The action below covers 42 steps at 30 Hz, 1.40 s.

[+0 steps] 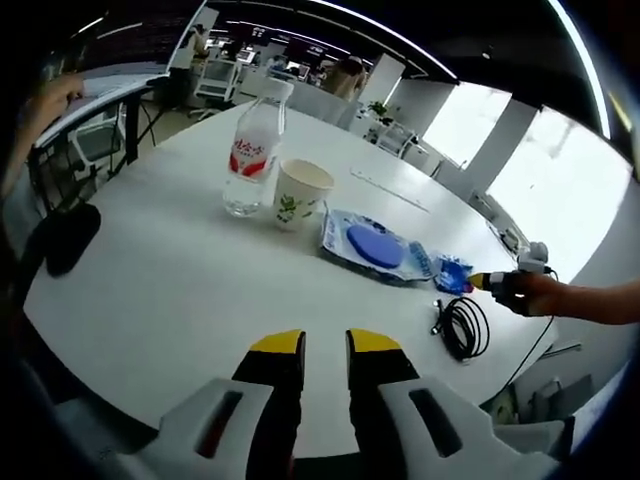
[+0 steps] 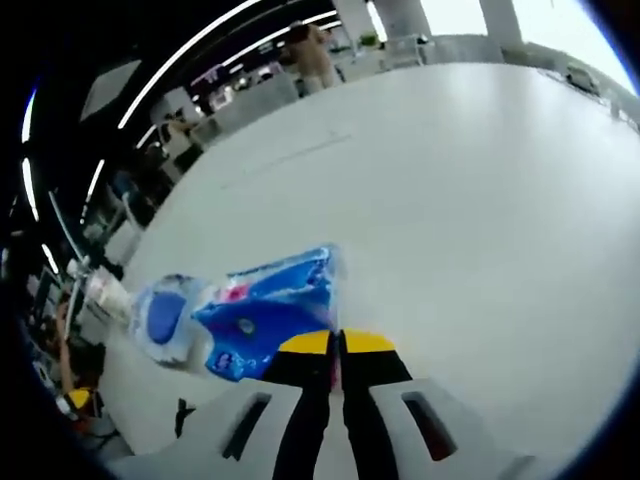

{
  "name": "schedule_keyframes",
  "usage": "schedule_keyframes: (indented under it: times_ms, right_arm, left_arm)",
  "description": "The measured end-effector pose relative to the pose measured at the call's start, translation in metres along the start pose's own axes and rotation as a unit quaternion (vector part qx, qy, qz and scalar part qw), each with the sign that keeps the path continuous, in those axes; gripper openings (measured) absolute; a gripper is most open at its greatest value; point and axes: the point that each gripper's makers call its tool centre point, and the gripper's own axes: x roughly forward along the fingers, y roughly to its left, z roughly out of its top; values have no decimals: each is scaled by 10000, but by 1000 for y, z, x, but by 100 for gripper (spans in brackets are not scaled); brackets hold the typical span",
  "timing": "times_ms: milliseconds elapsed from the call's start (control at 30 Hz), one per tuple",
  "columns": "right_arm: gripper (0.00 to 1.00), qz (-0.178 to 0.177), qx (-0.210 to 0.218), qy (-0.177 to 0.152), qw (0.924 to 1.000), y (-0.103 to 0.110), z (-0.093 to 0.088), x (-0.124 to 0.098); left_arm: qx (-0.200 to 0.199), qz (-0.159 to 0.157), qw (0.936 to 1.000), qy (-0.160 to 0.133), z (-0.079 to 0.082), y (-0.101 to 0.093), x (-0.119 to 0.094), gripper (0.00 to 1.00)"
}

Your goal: Arrange the tabletop items into an orderly group along one side of the table until the central work area is clear of visible clutter.

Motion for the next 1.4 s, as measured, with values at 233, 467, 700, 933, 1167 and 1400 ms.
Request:
schedule_keyframes:
  times_ms: [233, 467, 700, 933, 1167, 1400]
  right_arm:
    - [4, 48, 109, -10, 9999, 0, -3, -3]
    - [5, 90, 60, -28, 9999, 2, -4, -9]
    - [6, 106, -264, -19, 9996, 4, -20, -26]
    - [10, 373, -712, -113, 9967, 22, -36, -46]
    - [21, 851, -1479, -171, 9852, 55, -48, -75]
    - [30, 1165, -1816, -260, 9761, 79, -51, -101]
  left_arm:
    - [67, -63, 10000, 29, 1, -4, 2, 14]
    - [138, -130, 9998, 44, 2, -7, 4, 14]
    - [256, -106, 9996, 45, 3, -6, 3, 15]
    - [656, -78, 9978, 85, 8, -9, 3, 17]
    - [835, -127, 9964, 74, 16, -12, 5, 18]
    - [914, -161, 9957, 24, 23, -11, 6, 20]
